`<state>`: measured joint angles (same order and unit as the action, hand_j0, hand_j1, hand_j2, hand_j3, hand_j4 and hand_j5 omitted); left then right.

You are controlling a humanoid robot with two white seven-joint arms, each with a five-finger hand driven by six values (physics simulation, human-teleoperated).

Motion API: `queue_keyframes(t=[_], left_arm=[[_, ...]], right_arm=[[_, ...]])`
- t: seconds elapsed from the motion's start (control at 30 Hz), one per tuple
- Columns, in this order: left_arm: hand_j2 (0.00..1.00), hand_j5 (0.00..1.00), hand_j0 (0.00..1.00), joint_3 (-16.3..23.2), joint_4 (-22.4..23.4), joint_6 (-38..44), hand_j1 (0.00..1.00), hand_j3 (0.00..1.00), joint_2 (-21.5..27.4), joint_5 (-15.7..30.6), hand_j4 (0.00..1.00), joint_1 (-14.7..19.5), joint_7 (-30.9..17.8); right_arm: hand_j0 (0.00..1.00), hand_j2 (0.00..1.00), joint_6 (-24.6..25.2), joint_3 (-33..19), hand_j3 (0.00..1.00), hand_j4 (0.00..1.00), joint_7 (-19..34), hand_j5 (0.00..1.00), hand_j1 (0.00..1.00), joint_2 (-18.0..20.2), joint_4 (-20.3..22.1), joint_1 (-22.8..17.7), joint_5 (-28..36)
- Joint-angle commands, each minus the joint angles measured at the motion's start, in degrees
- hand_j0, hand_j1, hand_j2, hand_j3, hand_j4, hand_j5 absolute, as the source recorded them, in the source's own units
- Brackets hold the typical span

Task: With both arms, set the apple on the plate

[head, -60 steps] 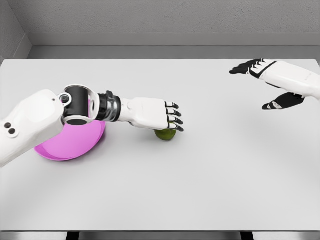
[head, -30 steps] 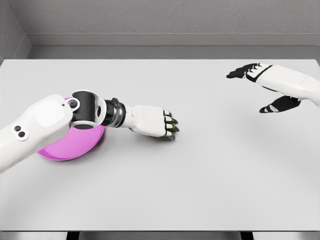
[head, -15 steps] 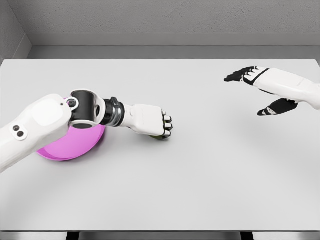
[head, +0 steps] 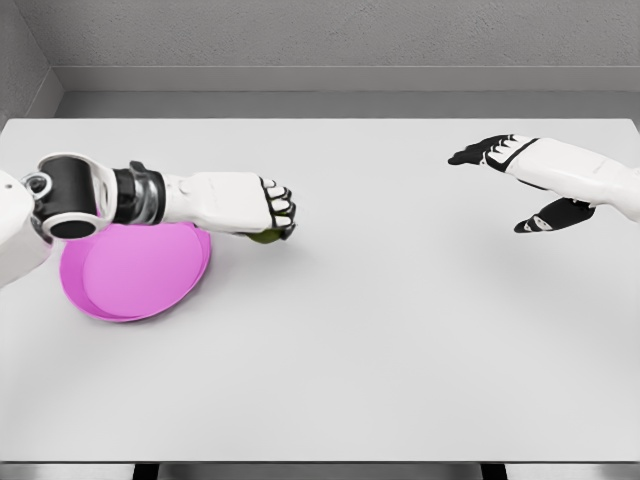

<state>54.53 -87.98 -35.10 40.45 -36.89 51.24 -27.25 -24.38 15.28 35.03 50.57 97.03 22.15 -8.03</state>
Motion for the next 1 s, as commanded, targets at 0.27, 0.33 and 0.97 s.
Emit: queue_keyframes(t=[0.27,0.33,0.97], left_arm=[[0.11,0.11,0.11,-11.55,-4.74,0.10,0.11,0.11,15.44,6.39,0.11,-9.75,0.18],[0.11,0.11,0.11,-15.16,-4.31,0.10,0.11,0.11,16.23,6.39,0.11,-13.01,0.09],[1.00,1.00,1.00,-14.54,-0.70,0.10,1.00,1.00,15.44,4.89,1.00,-13.89,-0.52]], right_arm=[[1.00,1.00,0.12,0.19,1.00,1.00,-0.03,1.00,1.00,0.06,-0.08,0.00,0.29],[1.00,1.00,0.12,0.19,1.00,1.00,-0.03,1.00,1.00,0.06,0.00,0.00,0.29],[1.00,1.00,0.12,0.80,1.00,1.00,-0.03,1.00,1.00,0.06,0.09,0.09,0.29]])
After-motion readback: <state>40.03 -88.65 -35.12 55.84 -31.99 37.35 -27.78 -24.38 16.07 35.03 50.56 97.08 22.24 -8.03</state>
